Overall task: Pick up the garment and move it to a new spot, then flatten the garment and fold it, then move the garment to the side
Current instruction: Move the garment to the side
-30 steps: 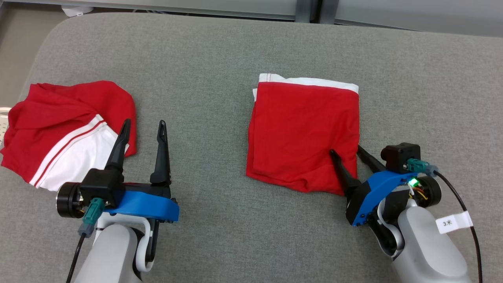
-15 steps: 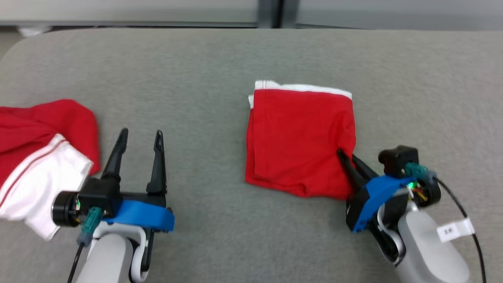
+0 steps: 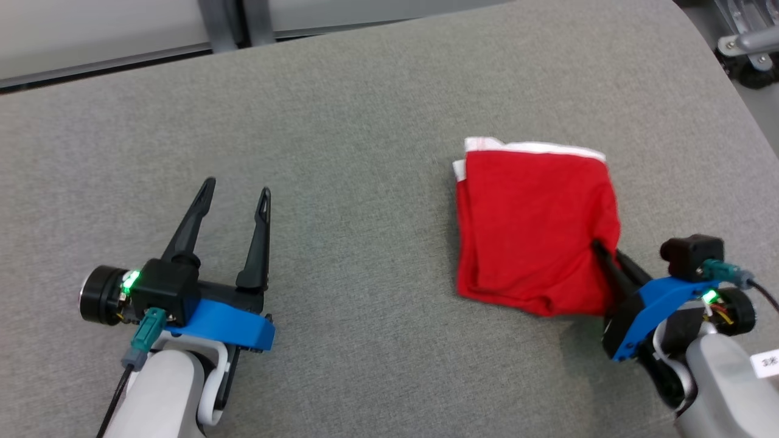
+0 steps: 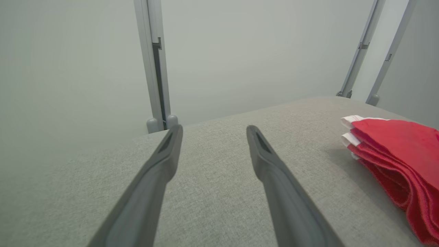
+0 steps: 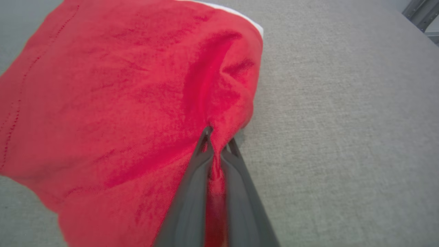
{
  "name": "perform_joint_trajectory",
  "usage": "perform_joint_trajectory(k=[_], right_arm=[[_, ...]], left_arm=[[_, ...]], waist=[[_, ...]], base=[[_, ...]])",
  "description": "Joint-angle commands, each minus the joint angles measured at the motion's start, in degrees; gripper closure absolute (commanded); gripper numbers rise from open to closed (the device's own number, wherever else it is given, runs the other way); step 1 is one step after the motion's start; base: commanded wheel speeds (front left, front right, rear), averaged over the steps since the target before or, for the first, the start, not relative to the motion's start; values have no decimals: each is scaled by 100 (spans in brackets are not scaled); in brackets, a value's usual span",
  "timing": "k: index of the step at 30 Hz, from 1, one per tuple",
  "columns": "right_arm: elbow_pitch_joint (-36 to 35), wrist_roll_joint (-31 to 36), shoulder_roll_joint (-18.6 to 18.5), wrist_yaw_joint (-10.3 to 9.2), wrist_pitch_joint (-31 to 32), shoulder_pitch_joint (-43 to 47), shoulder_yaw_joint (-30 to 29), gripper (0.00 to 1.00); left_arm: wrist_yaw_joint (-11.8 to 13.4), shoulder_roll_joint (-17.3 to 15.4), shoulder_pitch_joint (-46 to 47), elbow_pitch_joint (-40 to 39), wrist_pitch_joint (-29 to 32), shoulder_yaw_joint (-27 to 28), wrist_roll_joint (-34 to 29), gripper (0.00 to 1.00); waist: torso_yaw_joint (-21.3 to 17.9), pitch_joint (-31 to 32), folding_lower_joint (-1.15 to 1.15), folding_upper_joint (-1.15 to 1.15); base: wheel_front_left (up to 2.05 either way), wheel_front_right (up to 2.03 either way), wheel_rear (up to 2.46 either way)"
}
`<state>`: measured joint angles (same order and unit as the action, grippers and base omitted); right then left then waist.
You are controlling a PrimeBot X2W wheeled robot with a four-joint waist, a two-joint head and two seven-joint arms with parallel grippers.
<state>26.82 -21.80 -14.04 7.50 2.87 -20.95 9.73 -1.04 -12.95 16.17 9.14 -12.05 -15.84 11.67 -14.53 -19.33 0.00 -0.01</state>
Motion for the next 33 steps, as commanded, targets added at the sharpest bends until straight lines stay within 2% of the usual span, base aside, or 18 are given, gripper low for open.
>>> perform_joint_trajectory(k=[1, 7, 14, 28, 29, 30, 33], right_arm=[[38, -23, -39, -2, -38, -156, -17, 100], [581, 23, -525, -2, -216, -771, -310, 100], [1417, 486, -950, -2, -543, -1657, -867, 100], [2561, 1278, -890, -2, -907, -2490, -2038, 100], [2617, 1314, -865, -2, -917, -2482, -2133, 85], [2649, 1375, -822, -2, -914, -2452, -2206, 77], [2712, 1554, -715, -2, -929, -2314, -2426, 16]], left_arm=[[-7, -55, 105, -38, 29, -7, -39, 0], [-70, -95, 429, -304, 216, -134, -125, 0], [-108, -79, 728, -443, 208, -227, -157, 0], [-57, -41, 896, -421, 23, -315, -157, 0], [-47, -29, 889, -405, 13, -328, -154, 0], [-50, -27, 871, -386, 5, -326, -141, 0], [-28, -21, 792, -309, -35, -325, -99, 0]], waist=[[-22, -46, 0, 1], [-21, -447, 0, 1], [152, -869, 0, 1], [459, -1085, 0, 1], [474, -1064, 0, 1], [480, -1034, 0, 1], [484, -926, 0, 1]], base=[[0, 0, 0], [0, 0, 0], [0, 0, 0], [0, 0, 0], [0, 0, 0], [0, 0, 0], [0, 0, 0]])
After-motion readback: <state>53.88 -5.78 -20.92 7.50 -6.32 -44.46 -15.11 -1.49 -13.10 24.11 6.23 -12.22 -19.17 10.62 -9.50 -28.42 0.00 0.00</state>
